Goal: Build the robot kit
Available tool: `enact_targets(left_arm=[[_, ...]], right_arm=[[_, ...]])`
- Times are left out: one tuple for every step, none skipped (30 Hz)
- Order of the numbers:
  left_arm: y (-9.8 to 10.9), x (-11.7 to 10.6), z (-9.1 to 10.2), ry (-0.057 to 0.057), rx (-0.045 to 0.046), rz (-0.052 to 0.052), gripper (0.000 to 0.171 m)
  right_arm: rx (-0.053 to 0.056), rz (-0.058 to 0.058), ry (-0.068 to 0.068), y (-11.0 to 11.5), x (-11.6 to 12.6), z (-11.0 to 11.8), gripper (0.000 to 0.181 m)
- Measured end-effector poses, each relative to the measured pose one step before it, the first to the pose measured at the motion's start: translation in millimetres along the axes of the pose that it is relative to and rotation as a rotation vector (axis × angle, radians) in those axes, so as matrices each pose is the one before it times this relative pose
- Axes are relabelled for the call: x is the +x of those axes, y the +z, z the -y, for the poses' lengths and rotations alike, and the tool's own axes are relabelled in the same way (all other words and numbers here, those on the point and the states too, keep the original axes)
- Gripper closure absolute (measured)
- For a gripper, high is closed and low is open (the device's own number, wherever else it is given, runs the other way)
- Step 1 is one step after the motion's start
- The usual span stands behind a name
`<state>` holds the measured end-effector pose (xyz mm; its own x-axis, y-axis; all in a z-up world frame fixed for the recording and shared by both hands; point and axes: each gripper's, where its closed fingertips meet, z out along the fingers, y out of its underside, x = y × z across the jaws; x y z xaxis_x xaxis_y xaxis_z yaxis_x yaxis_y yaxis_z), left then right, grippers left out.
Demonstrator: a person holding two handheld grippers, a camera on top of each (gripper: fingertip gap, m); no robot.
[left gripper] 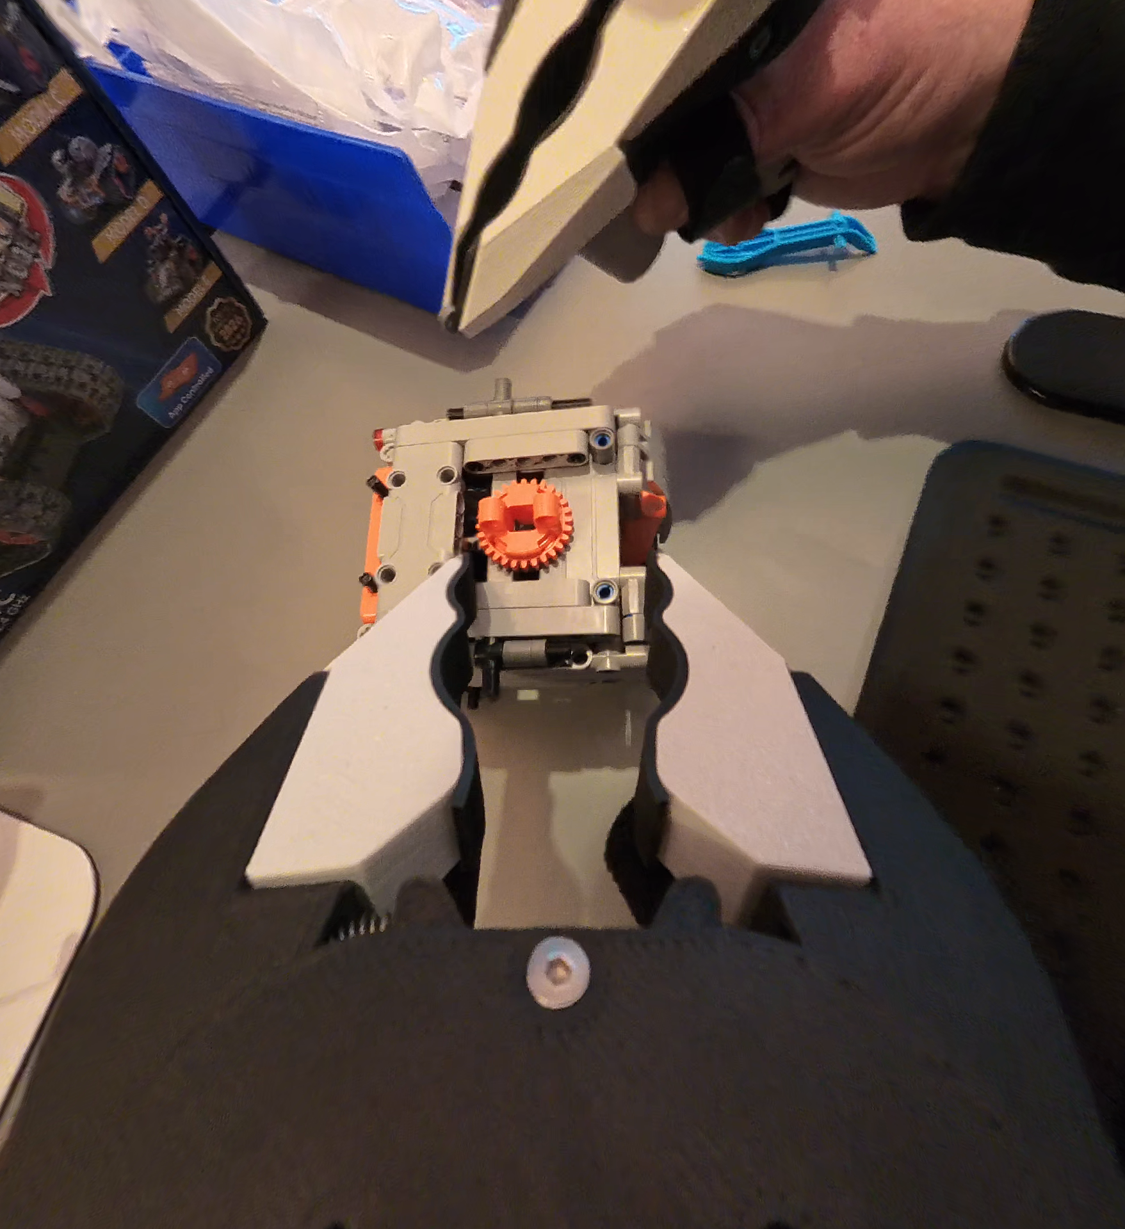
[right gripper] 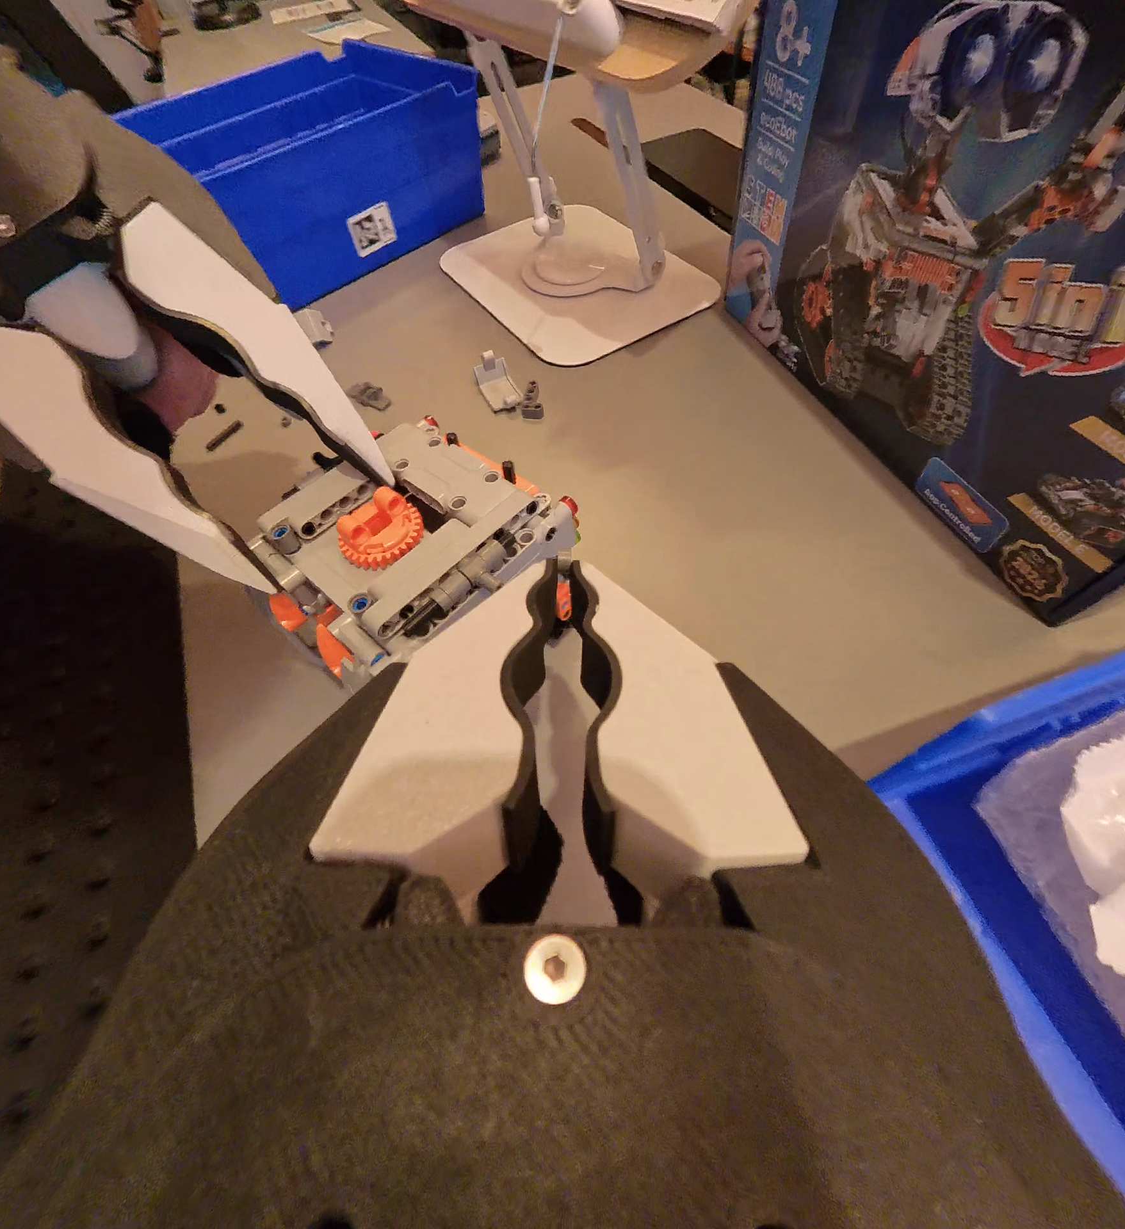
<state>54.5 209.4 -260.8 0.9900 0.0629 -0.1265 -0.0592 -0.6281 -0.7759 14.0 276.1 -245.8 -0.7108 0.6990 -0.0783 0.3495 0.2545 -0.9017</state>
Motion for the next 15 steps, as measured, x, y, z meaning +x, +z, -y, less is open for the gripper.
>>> enact_targets(left_arm=[[-1.06,2.11,-1.56,0.019,-0.00518,-0.0379,0.127],[-1.57,-0.78,-1.58,0.0118,0.00029,-0.0221,0.127],[-1.88,-0.66,-1.62,0.0148,-0.00164,-0.0257,0.128],[-2.27,-0.77,-2.07,0.0227,-0.00726,-0.0259,0.128],[-1.99,-1.83,-2.2,0.0213,-0.00881,-0.0151,0.129],[-2.05,-0.6,-2.1,0.0239,-0.00691,-0.0226,0.129],[-3.26,0.86,-2.65,0.0301,-0.00968,-0.0385,0.129],[-3.2,-0.64,-3.38,0.0258,-0.0124,-0.031,0.129],[-3.44,-0.76,-3.44,0.0146,-0.01138,-0.0314,0.129],[-4.31,0.18,-3.52,0.0165,-0.01364,-0.0355,0.13],[-4.04,-5.3,-2.35,0.0004,-0.01146,0.0088,0.136],[-3.35,-4.88,1.48,-0.0158,0.01095,0.0123,0.134],[-2.6,1.98,4.3,-0.0151,0.02162,-0.021,0.127],[-1.0,-1.4,4.53,-0.0071,0.01117,0.0193,0.124],[0.92,-0.48,4.99,0.0006,0.00911,0.0285,0.123]], right_arm=[[-0.0027,0.0185,-0.0026,2.04,-1.82,-0.38,0.181],[-0.0061,0.0174,-0.0022,2.25,-1.33,-0.82,0.181],[-0.0043,0.0259,-0.0014,2.31,-2.26,-0.54,0.181],[-0.0018,0.0204,-0.0028,2.17,-1.57,-0.02,0.181],[-0.0013,0.0132,-0.0048,1.85,-0.51,0.32,0.181],[0.0006,0.0269,-0.0041,1.78,-2.86,1.12,0.181],[0.0025,0.0295,-0.0041,1.94,-3.75,1.78,0.181],[-0.004,0.015,-0.0062,2.06,-1.92,1.07,0.181],[-0.0138,0.0111,-0.0067,2.61,-1.02,-0.33,0.181],[-0.0173,0.0152,-0.0083,2.75,-1.91,-0.74,0.181],[-0.0108,0.0066,-0.0124,2.49,-1.12,0.67,0.181],[-0.0073,0.0087,-0.009,2.31,-1.49,1.46,0.181],[-0.0151,0.0139,-0.0092,2.38,-2.35,0.38,0.181],[-0.0201,0.005,-0.0179,1.74,-1.51,-0.41,0.181],[-0.0143,0.0084,-0.0163,0.82,-1.96,0.33,0.181]])
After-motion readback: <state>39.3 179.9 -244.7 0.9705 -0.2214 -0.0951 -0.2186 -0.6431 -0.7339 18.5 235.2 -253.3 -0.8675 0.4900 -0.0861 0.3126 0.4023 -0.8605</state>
